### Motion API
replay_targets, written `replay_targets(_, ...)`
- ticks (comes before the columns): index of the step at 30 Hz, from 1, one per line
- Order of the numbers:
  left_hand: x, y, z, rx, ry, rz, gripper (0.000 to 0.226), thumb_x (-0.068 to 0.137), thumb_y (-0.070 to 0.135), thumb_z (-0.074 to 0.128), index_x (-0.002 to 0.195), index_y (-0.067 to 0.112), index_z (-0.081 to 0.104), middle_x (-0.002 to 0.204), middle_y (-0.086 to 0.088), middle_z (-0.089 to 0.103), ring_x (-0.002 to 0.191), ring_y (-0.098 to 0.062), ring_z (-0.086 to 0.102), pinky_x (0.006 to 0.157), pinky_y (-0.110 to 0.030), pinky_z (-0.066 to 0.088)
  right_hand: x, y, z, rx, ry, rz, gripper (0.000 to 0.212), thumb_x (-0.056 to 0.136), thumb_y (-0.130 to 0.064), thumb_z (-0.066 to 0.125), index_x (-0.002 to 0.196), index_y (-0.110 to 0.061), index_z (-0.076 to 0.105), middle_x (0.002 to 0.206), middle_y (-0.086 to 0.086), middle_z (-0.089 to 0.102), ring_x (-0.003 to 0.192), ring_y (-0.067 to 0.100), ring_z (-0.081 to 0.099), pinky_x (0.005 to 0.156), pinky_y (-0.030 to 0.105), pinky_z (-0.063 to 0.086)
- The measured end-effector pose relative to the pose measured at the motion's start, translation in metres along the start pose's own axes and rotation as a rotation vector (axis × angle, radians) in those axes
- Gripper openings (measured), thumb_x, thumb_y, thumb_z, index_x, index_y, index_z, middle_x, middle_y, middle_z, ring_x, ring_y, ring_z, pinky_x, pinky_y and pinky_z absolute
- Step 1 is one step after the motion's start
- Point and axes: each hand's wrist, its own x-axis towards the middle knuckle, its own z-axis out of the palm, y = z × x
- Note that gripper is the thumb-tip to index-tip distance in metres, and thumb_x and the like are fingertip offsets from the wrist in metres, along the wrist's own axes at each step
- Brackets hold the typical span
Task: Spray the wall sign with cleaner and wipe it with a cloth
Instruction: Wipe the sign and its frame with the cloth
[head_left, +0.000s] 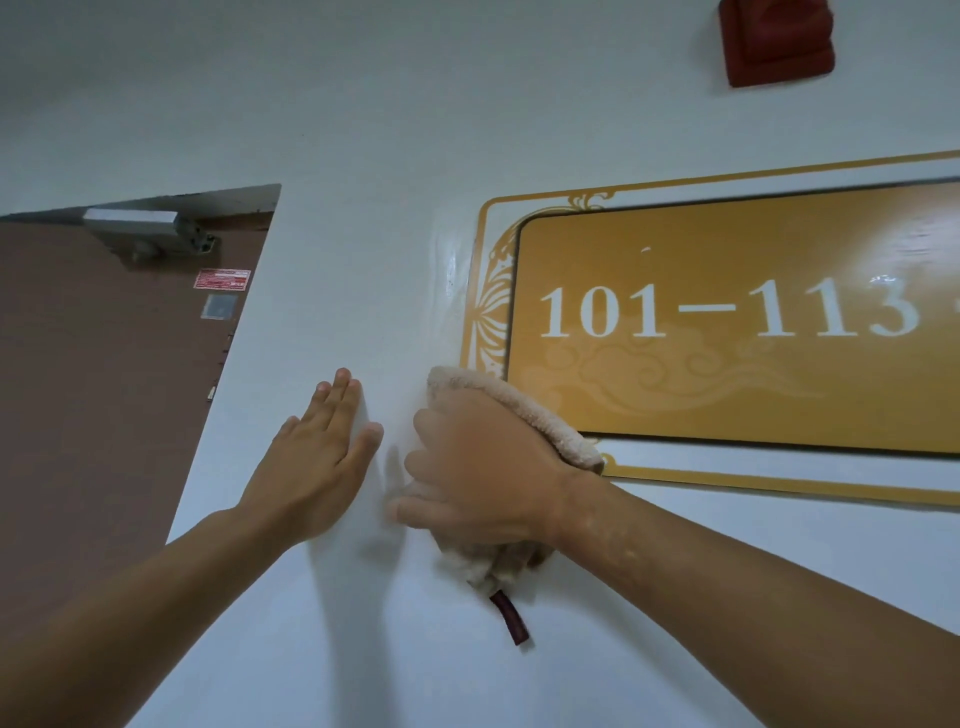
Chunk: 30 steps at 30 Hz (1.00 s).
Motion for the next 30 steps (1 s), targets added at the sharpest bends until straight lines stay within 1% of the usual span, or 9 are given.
replay_targets(2,-0.001,0.000,-0.001,0.000,-0.013,0.001,0.083,0.092,0.064,0.009,0.162,0.023,-0.006,0.169,0.012,-0.015,0.156,-0.006,-0.010,0.129,-0.041,0.006,0.000,-0.002,0.000,0.008,0.034,0.025,0.042,0.097,-0.047,0.053,0.070,-0.017,0.064,0.080,0.000,0.046,0.086,0.022,0.041,0.090,0.037,0.034)
replay_targets(4,-0.001,0.000,-0.002,0.012,-0.020,0.000,0.084,0.090,0.065,0.007,0.162,0.024,-0.008,0.168,0.012,-0.016,0.156,-0.006,-0.011,0.129,-0.041,0.006,-0.001,-0.003,0.002,0.011,0.053,0.045,0.034,0.094,-0.037,0.056,0.070,-0.014,0.063,0.082,0.003,0.051,0.089,0.025,0.046,0.090,0.038,0.036)
replay_targets(5,-0.001,-0.001,-0.003,0.021,-0.025,0.000,0.085,0.089,0.066,0.006,0.162,0.025,-0.009,0.168,0.012,-0.017,0.156,-0.006,-0.011,0.129,-0.041,0.006,-0.002,-0.003,0.003,-0.002,0.045,0.045,0.030,0.092,-0.035,0.057,0.072,-0.014,0.063,0.084,0.003,0.052,0.091,0.025,0.047,0.091,0.038,0.036)
replay_targets(9,-0.001,0.000,-0.004,0.035,-0.039,-0.007,0.086,0.088,0.068,0.004,0.162,0.026,-0.010,0.167,0.014,-0.019,0.156,-0.006,-0.012,0.129,-0.042,0.006,-0.005,0.000,0.004,-0.023,0.025,0.033,0.022,0.087,-0.035,0.060,0.080,-0.014,0.063,0.093,0.003,0.053,0.096,0.024,0.047,0.093,0.036,0.034)
replay_targets(15,-0.006,0.007,-0.002,0.023,-0.013,-0.035,0.086,0.088,0.066,0.004,0.162,0.025,-0.007,0.169,0.012,-0.015,0.157,-0.007,-0.009,0.129,-0.043,0.006,-0.012,0.001,0.002,-0.008,0.005,0.070,0.021,0.083,-0.032,0.061,0.084,-0.011,0.062,0.098,0.003,0.054,0.099,0.024,0.045,0.092,0.034,0.034)
replay_targets(19,-0.018,0.011,0.011,0.052,0.019,-0.036,0.080,0.094,0.063,0.007,0.162,0.023,-0.008,0.170,0.009,-0.015,0.157,-0.009,-0.010,0.129,-0.041,0.006,-0.022,0.010,-0.007,-0.017,-0.034,0.067,0.020,0.086,-0.031,0.059,0.086,-0.011,0.061,0.101,0.003,0.053,0.102,0.024,0.045,0.093,0.036,0.038)
replay_targets(21,-0.023,0.014,0.018,0.069,0.039,-0.044,0.078,0.099,0.065,0.006,0.162,0.022,-0.009,0.170,0.007,-0.015,0.157,-0.010,-0.010,0.129,-0.041,0.005,-0.031,0.015,-0.012,-0.007,-0.029,0.069,0.021,0.086,-0.031,0.061,0.088,-0.010,0.062,0.103,0.003,0.054,0.103,0.024,0.045,0.093,0.036,0.039)
replay_targets(25,-0.028,0.028,0.025,0.051,0.106,-0.090,0.086,0.091,0.063,0.004,0.163,0.018,0.000,0.171,0.005,-0.006,0.158,-0.013,-0.003,0.129,-0.039,0.003,-0.051,0.026,-0.024,0.003,-0.014,0.084,0.020,0.086,-0.029,0.064,0.089,-0.010,0.062,0.104,0.004,0.056,0.103,0.024,0.046,0.092,0.036,0.040)
replay_targets(30,-0.032,0.054,0.032,-0.014,0.204,-0.088,0.083,0.093,0.058,0.012,0.163,0.012,0.020,0.172,-0.002,0.013,0.158,-0.017,0.012,0.128,-0.040,0.008,-0.081,0.042,-0.043,0.016,-0.026,0.103,0.016,0.086,-0.026,0.064,0.087,-0.010,0.062,0.103,0.004,0.057,0.104,0.024,0.047,0.090,0.034,0.040)
